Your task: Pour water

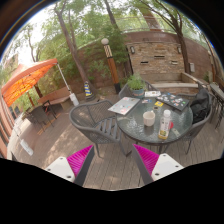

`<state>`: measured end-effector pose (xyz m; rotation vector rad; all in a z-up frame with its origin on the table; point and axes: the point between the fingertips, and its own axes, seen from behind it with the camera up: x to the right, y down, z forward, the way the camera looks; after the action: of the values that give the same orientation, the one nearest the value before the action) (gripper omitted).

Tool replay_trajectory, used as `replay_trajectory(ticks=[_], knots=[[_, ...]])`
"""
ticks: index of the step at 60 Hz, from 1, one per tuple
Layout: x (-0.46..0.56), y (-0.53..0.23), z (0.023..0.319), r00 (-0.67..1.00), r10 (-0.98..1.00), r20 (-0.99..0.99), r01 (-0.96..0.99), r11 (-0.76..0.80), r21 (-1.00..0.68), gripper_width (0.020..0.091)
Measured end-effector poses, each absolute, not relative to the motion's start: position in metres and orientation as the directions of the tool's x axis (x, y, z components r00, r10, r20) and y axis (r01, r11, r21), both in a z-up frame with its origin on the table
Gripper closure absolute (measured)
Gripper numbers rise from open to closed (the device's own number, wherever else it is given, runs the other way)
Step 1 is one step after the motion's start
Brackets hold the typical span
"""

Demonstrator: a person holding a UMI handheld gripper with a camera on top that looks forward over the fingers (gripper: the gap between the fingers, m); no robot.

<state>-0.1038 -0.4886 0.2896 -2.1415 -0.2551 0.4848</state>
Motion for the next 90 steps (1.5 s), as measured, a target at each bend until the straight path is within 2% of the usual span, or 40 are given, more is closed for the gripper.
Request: replay_trajectory(ticks=[5, 16, 33, 50, 63, 71, 79, 86, 88, 90], knots=[[-0.095, -0.477, 0.291, 0.921, 0.315, -0.229, -0.013, -0.564, -0.826, 0.0271], [-0.157, -0.448, 0.288, 0.957, 0.225, -0.185, -0.035, -0.542, -0.839, 0.0272], [-0.156, -0.412, 0.263, 0.977, 0.124, -0.172, -0.088, -0.501, -0.861, 0.0306], [-0.001, -0.299, 0.180, 0.992, -0.106, 0.070, 0.024, -0.385, -0.923, 0.0317], [0.059, -0.198, 0.091, 0.981, -0.190, 0.049, -0.019, -0.344, -0.939, 0.0318], [0.079, -0.174, 0.071, 0.967, -0.252, 0.044, -0.037, -0.308, -0.951, 0.0314], [0.087, -0.152, 0.071, 0.962, -0.271, -0.008, -0.074, -0.234, -0.969, 0.0297], [0.099, -0.134, 0.077, 0.961, -0.275, -0.010, -0.062, -0.180, -0.982, 0.0319], [0.098, -0.128, 0.078, 0.966, -0.256, -0.018, -0.063, -0.168, -0.984, 0.0358], [0.095, -0.121, 0.078, 0.972, -0.232, -0.024, -0.065, -0.168, -0.984, 0.0472]])
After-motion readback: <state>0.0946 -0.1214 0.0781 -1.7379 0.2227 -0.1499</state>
